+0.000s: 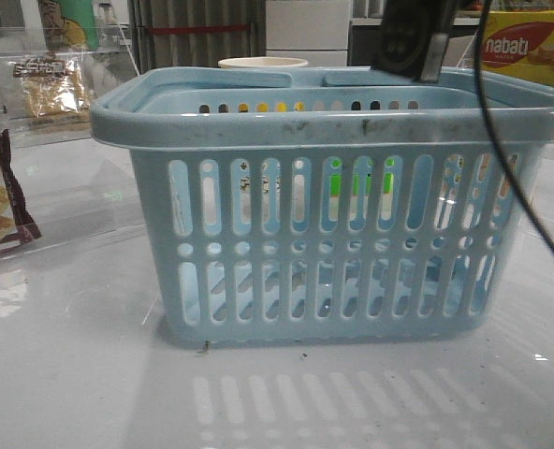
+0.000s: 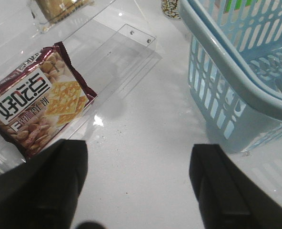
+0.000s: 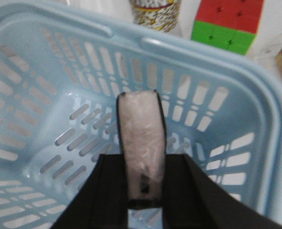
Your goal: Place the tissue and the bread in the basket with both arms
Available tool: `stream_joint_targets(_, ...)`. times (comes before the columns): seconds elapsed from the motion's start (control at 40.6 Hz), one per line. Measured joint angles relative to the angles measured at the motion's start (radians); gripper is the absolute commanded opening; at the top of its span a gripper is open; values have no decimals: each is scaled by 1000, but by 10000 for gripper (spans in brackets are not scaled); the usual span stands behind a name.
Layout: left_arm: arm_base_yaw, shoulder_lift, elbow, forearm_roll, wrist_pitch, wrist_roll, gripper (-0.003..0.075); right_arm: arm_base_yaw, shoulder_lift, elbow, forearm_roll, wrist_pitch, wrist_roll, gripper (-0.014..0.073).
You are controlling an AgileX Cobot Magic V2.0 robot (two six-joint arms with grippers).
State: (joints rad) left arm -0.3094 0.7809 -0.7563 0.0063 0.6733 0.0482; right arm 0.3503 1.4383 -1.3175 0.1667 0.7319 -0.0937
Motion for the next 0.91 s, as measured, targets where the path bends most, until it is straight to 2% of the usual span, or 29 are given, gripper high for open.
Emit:
stream_joint_targets(0.099, 0, 0, 0, 0, 0, 0, 507, 34, 55, 6, 2, 0, 0, 229)
stream_joint_targets(0.148, 0, 0, 0, 0, 0, 0, 507, 46, 83, 6, 3, -2, 0, 267)
stream_joint_targets(0.296, 0, 0, 0, 0, 0, 0, 507, 53, 151, 8, 5, -27, 0, 495)
stream_joint_targets(0.37, 0, 0, 0, 0, 0, 0, 507, 53, 166, 8, 5, -40, 0, 558)
stream_joint_targets(0.591, 0, 0, 0, 0, 0, 0, 507, 53, 110, 10, -16, -38, 1, 550)
stream_joint_targets(0.739, 0, 0, 0, 0, 0, 0, 507, 53, -30, 63, -32, -40, -6, 550)
stream_joint_targets(0.912, 0, 0, 0, 0, 0, 0, 507, 53, -239, 200, -84, -42, -8, 550)
